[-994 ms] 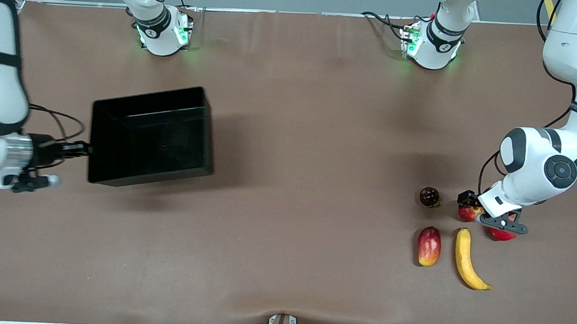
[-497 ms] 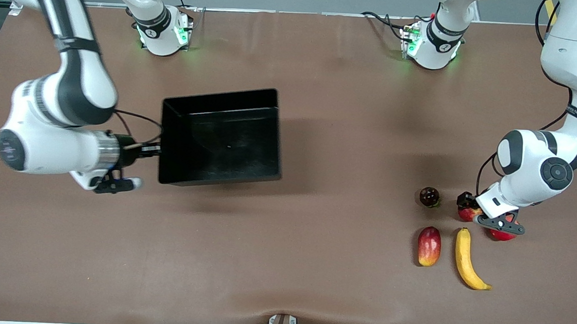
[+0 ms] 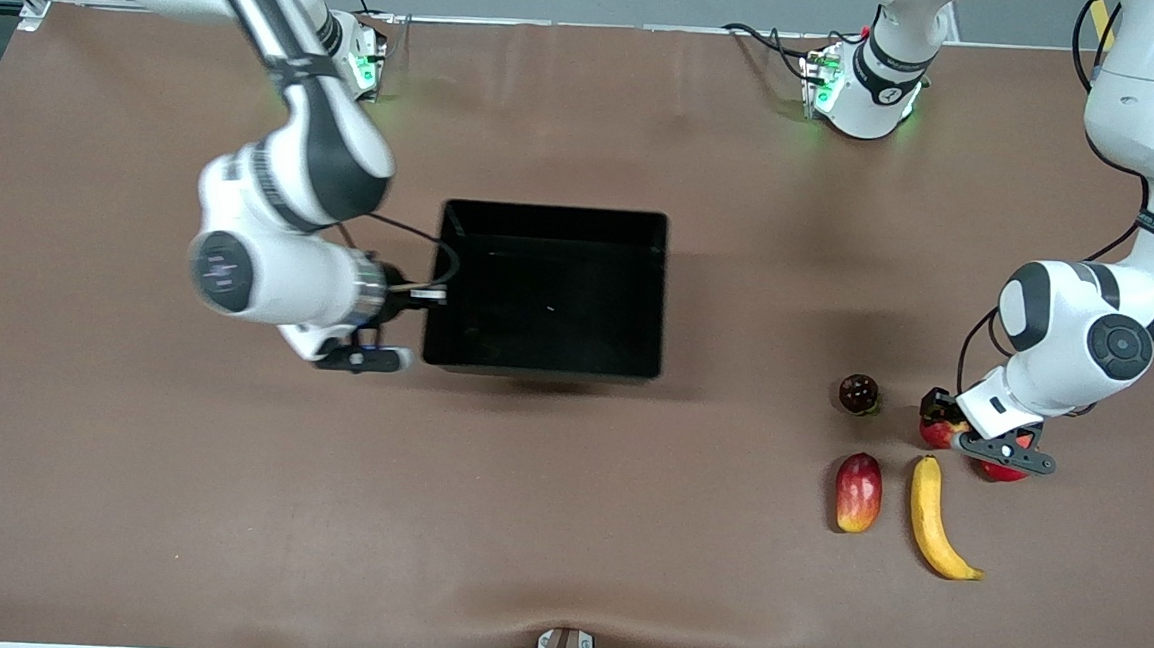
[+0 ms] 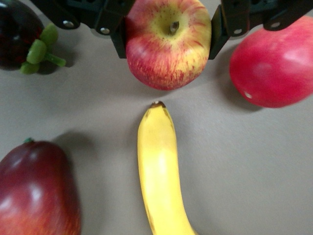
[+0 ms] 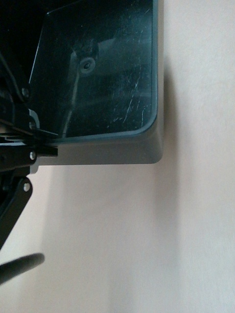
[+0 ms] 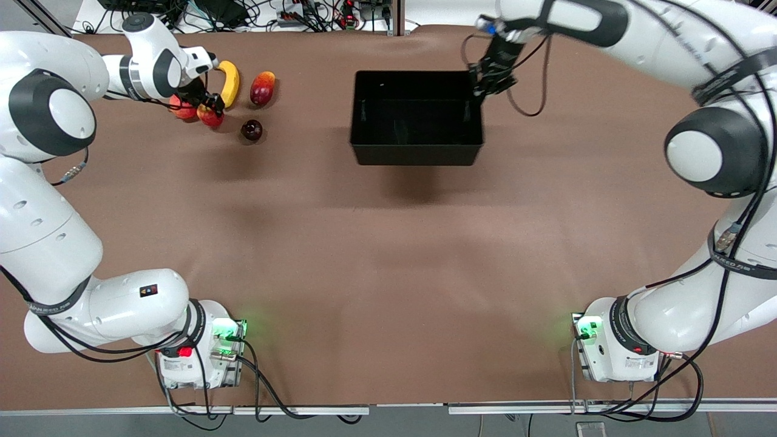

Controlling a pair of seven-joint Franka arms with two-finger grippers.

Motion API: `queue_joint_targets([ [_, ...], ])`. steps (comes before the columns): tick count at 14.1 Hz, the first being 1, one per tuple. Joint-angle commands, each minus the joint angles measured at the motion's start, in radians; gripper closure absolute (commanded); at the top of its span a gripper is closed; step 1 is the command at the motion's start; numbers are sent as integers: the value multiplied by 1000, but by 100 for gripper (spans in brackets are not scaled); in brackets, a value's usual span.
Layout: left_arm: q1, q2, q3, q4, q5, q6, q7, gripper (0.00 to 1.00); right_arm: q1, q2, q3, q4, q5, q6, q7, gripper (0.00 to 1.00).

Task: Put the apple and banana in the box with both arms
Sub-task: 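Slide the black box toward the fruit with the right gripper while the left gripper closes, then lift the apple with the left gripper while the right gripper withdraws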

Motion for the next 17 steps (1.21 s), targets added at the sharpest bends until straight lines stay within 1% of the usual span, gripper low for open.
queue_joint_targets([
  [1,3,-93,-7,-16,20,-56,0,100,92,53,-11,10,34,104,104,100],
  [4,-4,-173,-13,-22,20,-136,-4,100,112,100,-11,10,25,139,99,100],
  [6,-2,-227,-42,-23,18,-222,-29,100,137,133,-11,10,22,210,97,100],
  [9,-2,-279,-85,-16,14,-319,-96,100,137,153,-12,8,19,261,95,100],
  [10,-2,-293,-108,-19,12,-338,-130,100,137,162,-14,10,19,262,95,72],
  [11,-2,-304,-134,-19,9,-361,-168,100,137,163,-14,10,19,262,97,24],
  [12,-2,-314,-167,-21,9,-384,-214,100,134,163,-14,11,19,259,98,0],
  [14,1,-325,-231,-30,8,-391,-295,100,128,147,-14,17,20,247,108,0],
  [15,1,-325,-259,-35,6,-391,-334,100,128,124,-14,20,20,224,106,0],
  [17,-2,-322,-331,-38,6,-391,-473,100,128,69,-20,43,11,142,106,0],
])
